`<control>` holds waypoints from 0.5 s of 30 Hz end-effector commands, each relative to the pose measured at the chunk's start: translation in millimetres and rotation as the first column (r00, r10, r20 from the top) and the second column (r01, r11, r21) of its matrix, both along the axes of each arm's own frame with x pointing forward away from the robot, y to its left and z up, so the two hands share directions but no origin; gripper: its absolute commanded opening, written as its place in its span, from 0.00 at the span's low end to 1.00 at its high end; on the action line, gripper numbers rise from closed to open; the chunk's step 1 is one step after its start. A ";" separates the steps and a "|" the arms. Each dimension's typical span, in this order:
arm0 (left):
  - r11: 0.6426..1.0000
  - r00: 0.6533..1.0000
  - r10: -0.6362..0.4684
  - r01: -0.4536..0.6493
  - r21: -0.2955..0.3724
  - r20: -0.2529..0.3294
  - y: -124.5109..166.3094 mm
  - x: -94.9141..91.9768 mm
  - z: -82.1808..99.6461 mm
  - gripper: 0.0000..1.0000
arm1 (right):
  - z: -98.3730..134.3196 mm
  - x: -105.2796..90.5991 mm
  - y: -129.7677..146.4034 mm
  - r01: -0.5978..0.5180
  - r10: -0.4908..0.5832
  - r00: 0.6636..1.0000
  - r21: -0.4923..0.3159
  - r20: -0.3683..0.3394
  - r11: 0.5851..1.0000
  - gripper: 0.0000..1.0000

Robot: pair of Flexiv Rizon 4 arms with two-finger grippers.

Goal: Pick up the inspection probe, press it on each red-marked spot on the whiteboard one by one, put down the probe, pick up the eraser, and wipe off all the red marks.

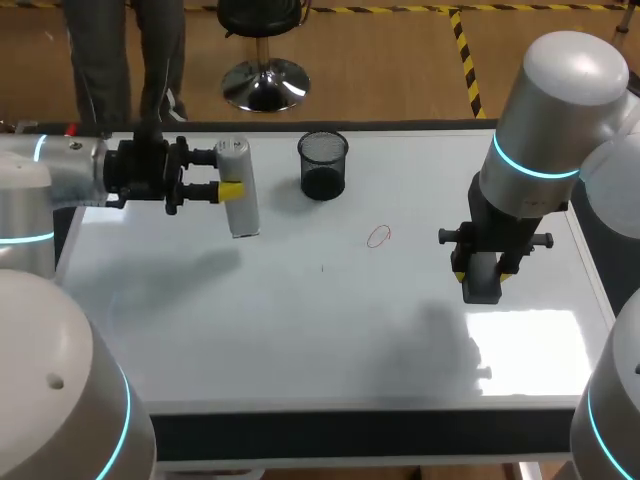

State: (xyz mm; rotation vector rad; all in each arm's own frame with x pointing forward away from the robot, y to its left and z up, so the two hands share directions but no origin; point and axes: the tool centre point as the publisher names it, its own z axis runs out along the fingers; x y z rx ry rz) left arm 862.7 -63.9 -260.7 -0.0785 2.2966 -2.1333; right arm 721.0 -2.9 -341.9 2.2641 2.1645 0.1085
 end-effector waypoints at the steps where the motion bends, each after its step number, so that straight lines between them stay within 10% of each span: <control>1: 1.000 1.000 0.001 -0.001 0.000 0.002 -0.2 -1.1 1.3 0.00 | 0.0 0.1 -0.7 -0.001 0.001 1.000 0.002 0.000 1.000 0.00; 15: 1.000 1.000 0.001 -0.001 0.000 0.002 -0.2 -1.1 1.3 0.00 | 0.3 6.1 5.7 -0.012 0.012 1.000 0.014 -0.009 1.000 0.00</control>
